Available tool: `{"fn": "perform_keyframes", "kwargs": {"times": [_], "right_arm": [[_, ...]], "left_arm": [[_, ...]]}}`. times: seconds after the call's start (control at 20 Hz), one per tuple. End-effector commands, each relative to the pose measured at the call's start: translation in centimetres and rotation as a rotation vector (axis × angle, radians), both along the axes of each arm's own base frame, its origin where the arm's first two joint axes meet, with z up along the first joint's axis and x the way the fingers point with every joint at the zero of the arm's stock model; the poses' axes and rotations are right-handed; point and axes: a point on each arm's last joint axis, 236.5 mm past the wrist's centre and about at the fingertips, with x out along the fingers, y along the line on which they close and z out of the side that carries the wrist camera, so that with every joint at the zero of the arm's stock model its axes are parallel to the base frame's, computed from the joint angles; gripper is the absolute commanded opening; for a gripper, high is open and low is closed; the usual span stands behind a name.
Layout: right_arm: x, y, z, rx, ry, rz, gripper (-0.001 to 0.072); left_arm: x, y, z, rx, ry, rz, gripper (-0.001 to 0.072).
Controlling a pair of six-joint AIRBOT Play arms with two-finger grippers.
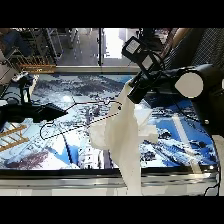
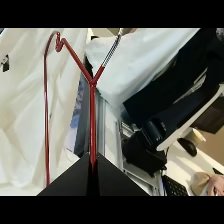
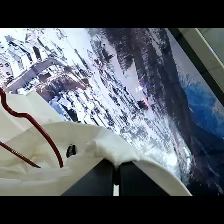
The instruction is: Fold the clothes and pants, and hang the long-sleeved shirts on hangers.
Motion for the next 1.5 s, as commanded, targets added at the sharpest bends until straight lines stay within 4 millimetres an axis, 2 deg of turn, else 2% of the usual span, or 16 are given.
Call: {"fn": "perform_keyframes", "kwargs": {"times": [0.0,0.15,0.3,0.4,0.5,0.55,0.75,0.85,0.95,1.1,1.25,1.3,1.35,1.4,1.45], "right_arm": [[0.3,1.7,0.3,-0.007,-0.053,0.101,0.0022],[-1.7,5.6,0.7,0.087,-0.03,0.242,0.0022],[-6.9,10.1,0.8,0.124,0.024,0.461,0.0022],[-11.3,11.2,-0.8,0.078,0.129,0.577,0.0022],[-14.2,10.8,-1.5,0.043,0.213,0.609,0.0022],[-14.5,10.2,-1.1,0.044,0.221,0.587,0.0023],[-13.1,7.0,0.8,0.069,0.197,0.37,0.0023],[-14.2,7.8,1.1,0.101,0.224,0.399,0.0023],[-15.0,8.9,0.8,0.104,0.236,0.439,0.0024],[-15.6,10.1,0.1,0.104,0.264,0.472,0.0025],[-15.8,11.1,0.1,0.137,0.28,0.496,0.0025],[-15.4,11.0,0.3,0.132,0.255,0.495,0.0087],[-14.3,10.0,0.3,0.073,0.196,0.477,0.0268],[-12.5,8.1,0.5,-0.007,0.118,0.42,0.0392],[-10.2,5.6,1.5,-0.1,0.017,0.335,0.0478]], "left_arm": [[-0.5,-0.8,-0.2,-0.017,0.014,-0.042,0.0012],[-0.9,-2.1,-0.6,-0.02,0.028,-0.08,0.0013],[-1.1,-3.0,-1.1,-0.022,0.049,-0.107,0.0013],[-1.1,-3.2,-1.3,-0.023,0.052,-0.112,0.0012],[-0.1,-3.1,-1.1,-0.029,0.044,-0.07,0.0012],[0.7,-2.8,-0.8,-0.045,0.032,-0.031,0.0012],[3.8,-0.7,2.5,-0.183,-0.077,0.113,0.0009],[5.0,-0.4,3.6,-0.224,-0.153,0.17,0.0009],[4.5,-1.5,5.1,-0.286,-0.225,0.15,0.0009],[3.0,-4.2,5.7,-0.32,-0.302,0.084,0.001],[1.5,-6.4,7.2,-0.416,-0.397,0.034,0.0011],[1.0,-7.1,7.1,-0.42,-0.414,0.017,0.001],[0.9,-7.6,6.9,-0.418,-0.41,0.007,0.001],[0.8,-7.8,6.8,-0.419,-0.406,0.002,0.001],[0.9,-7.8,6.7,-0.419,-0.404,0.002,0.0009]]}}
